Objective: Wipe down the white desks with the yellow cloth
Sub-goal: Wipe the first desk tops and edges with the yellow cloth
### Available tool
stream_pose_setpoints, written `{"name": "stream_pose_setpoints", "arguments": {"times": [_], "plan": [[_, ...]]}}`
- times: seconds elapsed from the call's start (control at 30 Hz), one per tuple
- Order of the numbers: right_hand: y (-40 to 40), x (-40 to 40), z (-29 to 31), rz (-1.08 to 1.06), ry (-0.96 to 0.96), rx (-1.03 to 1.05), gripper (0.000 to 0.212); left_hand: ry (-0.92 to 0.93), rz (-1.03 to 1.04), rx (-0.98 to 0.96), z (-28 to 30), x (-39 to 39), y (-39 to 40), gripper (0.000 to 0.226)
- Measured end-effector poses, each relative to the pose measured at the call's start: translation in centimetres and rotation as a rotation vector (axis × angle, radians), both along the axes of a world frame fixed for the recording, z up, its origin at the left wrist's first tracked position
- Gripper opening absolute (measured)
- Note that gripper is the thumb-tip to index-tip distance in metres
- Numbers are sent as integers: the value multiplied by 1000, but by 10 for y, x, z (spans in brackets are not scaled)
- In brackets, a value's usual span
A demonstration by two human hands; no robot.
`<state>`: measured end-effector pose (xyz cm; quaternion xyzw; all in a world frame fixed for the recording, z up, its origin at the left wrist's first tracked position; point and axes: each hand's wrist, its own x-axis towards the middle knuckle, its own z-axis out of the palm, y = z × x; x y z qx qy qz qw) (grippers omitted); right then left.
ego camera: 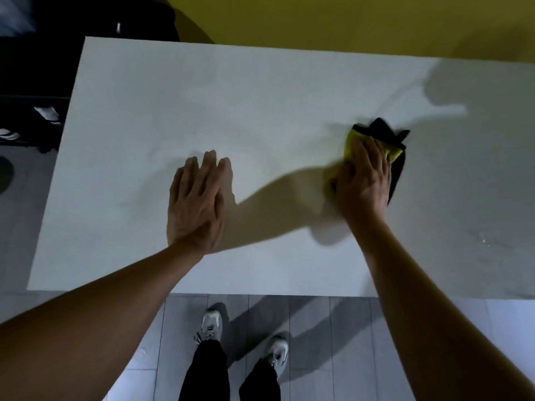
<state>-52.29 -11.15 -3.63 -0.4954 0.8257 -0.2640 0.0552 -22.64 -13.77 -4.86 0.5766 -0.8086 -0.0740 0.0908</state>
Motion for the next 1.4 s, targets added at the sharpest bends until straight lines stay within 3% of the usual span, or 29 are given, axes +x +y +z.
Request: {"name": "stream_pose_setpoints", "arguments": {"times": [0.1, 0.3, 0.43, 0.63, 0.8, 0.87, 0.93, 1.1, 1.2, 1.4], "plan": [[-12, 15, 1, -35, -11, 35, 57, -9, 2, -8, -4, 0, -4, 66], [-68, 114, 4, 490, 30, 30, 56, -49, 3, 3, -9, 2, -11, 67], [-86, 133, 2, 643, 59, -1, 51, -23, -4, -1, -8, 1, -15, 67], [-81, 90, 6, 581, -7, -25, 60, -31, -29, 20, -4, 3, -18, 65], [-58, -6, 3, 311, -16, -96, 49, -3, 0, 61, 2, 2, -17, 65], [-51, -27, 2, 122, -45, -63, 56, -14, 3, 67, 3, 1, -18, 63], [-48, -29, 2, 9, -18, -11, 60, -22, 6, 83, 5, 0, -17, 62], [-55, -17, 1, -40, 15, 18, 58, 44, 23, 61, 10, -7, -27, 55], [-65, -6, 5, 8, 10, -10, 53, 126, -11, 29, 11, -21, -52, 53], [-133, 81, 10, 492, 1, -80, 47, 171, -28, -7, 6, -55, -97, 55]]}}
